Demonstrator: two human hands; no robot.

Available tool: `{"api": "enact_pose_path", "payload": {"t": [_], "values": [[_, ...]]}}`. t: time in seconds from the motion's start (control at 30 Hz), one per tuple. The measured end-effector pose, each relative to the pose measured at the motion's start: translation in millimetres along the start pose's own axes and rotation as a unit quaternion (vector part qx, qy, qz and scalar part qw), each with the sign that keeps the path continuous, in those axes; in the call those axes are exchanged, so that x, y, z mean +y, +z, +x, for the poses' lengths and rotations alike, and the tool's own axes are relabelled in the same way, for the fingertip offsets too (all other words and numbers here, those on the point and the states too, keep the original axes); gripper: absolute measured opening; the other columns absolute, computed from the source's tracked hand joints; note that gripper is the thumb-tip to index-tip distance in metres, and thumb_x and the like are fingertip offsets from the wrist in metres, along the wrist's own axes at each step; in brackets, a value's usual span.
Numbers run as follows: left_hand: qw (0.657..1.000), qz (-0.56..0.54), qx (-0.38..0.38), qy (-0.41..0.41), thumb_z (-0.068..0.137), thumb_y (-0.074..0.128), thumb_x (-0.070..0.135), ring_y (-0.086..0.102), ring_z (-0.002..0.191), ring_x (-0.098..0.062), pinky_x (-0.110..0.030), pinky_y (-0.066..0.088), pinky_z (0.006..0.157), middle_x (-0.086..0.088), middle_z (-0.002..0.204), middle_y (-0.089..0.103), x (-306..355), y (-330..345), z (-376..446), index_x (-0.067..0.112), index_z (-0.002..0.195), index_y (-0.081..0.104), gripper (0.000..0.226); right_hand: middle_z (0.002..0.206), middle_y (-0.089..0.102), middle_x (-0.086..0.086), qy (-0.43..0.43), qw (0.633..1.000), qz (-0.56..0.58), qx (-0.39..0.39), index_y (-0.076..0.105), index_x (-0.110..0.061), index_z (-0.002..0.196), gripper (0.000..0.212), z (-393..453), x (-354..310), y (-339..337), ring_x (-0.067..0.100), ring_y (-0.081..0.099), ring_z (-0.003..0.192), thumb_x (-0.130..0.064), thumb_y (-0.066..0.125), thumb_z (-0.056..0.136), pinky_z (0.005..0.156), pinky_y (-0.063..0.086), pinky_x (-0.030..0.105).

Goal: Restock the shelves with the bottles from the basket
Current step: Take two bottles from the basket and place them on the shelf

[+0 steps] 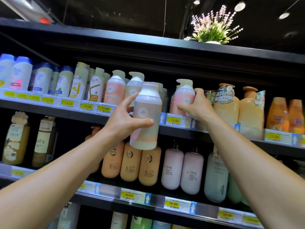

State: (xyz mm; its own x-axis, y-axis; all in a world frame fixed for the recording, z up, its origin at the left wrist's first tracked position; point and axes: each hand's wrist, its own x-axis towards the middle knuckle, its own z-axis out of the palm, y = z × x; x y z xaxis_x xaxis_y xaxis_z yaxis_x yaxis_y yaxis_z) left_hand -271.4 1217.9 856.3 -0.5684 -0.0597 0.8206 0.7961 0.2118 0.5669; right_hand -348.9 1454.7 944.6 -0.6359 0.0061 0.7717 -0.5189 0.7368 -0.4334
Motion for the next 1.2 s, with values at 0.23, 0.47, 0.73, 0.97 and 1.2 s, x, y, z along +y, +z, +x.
{"api": "enact_pose_path", "payload": {"t": [0.23,0.47,0.73,0.97,1.2], "values": [[0.997,-0.012,0.039,0.062,0.05,0.084,0.03,0.068,0.093,-0.006,-0.023,0.056,0.071,-0.001,0.107,0.069,27.2,4.8,28.2,0.037,0.135,0.049,0.093,0.145,0.042,0.007,-0.025,0.998,-0.008,0.055,0.027,-0.017,0.149,0.092,-5.3,-2.2,0.7,0.027,0.049,0.126,-0.045,0.077,0.077,0.095,0.042,0.037],[0.982,0.066,0.088,0.156,0.056,0.081,0.016,0.062,0.08,-0.007,-0.034,0.058,0.072,-0.004,0.102,0.062,49.1,24.1,85.2,0.038,0.126,0.043,0.082,0.138,0.042,0.003,-0.088,0.99,0.017,0.112,0.039,-0.019,0.142,0.075,-18.3,7.9,5.3,0.019,0.05,0.113,-0.037,0.074,0.077,0.083,0.036,0.027],[0.99,0.09,0.079,0.074,0.062,0.079,0.015,0.059,0.072,0.013,-0.019,0.049,0.064,0.012,0.094,0.057,26.2,41.6,113.1,0.036,0.122,0.039,0.074,0.135,0.044,0.004,-0.103,0.988,0.019,0.114,0.042,-0.016,0.139,0.073,-21.5,18.3,8.9,0.019,0.046,0.119,-0.032,0.074,0.076,0.092,0.037,0.026],[0.992,0.101,0.061,0.04,0.063,0.079,0.007,0.066,0.078,-0.003,-0.027,0.058,0.069,0.008,0.094,0.059,14.6,47.5,114.4,0.033,0.124,0.039,0.077,0.139,0.041,0.004,-0.103,0.989,0.015,0.109,0.04,-0.017,0.14,0.072,-21.9,15.6,8.4,0.022,0.049,0.117,-0.03,0.073,0.077,0.093,0.042,0.032],[0.99,0.134,-0.028,-0.037,0.065,0.082,0.013,0.067,0.08,-0.022,-0.029,0.051,0.051,-0.009,0.101,0.061,3.3,50.1,111.6,0.031,0.13,0.033,0.083,0.141,0.039,0.002,-0.108,0.988,0.015,0.107,0.038,-0.018,0.142,0.075,-18.1,15.8,10.2,0.02,0.049,0.119,-0.031,0.074,0.078,0.093,0.044,0.032]]}}
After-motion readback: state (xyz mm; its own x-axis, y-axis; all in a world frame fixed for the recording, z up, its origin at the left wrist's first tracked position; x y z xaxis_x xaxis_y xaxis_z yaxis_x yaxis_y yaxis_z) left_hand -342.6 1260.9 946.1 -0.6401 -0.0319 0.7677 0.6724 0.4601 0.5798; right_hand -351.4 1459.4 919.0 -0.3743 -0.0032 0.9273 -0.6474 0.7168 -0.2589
